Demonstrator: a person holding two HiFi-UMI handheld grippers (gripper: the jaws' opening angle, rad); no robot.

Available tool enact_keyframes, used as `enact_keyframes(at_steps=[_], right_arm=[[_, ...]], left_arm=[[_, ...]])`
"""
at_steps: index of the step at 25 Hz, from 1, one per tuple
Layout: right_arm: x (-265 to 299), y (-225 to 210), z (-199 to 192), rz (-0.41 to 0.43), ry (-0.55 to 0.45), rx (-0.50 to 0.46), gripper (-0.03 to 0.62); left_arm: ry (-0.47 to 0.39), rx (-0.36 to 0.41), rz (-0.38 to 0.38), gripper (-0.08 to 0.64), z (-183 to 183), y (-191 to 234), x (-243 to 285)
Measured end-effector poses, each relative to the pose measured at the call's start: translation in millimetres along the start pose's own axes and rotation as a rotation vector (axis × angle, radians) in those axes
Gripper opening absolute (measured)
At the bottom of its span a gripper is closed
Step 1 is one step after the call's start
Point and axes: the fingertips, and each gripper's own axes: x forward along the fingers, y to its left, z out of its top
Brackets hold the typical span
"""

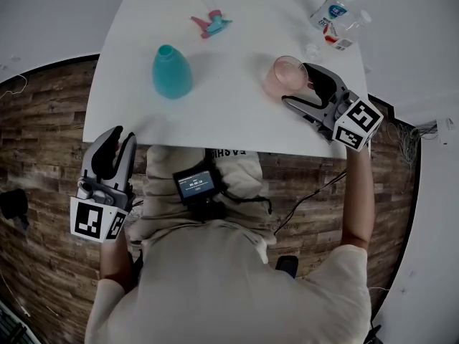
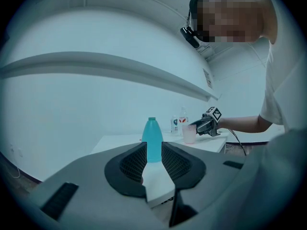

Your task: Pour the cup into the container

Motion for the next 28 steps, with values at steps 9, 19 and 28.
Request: enact_keyframes(at_steps=[9, 19, 28], right_arm=[[4.8, -0.3, 1.0, 0.013, -0.005, 0.0, 0.373], [14.3, 0.8, 1.2, 0.044, -0.008, -0.01, 0.373], [22.6, 2.4, 2.2, 0.065, -0.021, 0.0, 0.373]], left_arm=[[0.002, -0.002, 0.003, 0.104, -0.6, 0.3, -1.7], [0.008, -0.005, 0.008, 0.104, -2.7, 1.6, -2.0], [0.009, -0.006, 0.013, 0.104, -3.4, 3.6, -4.1]])
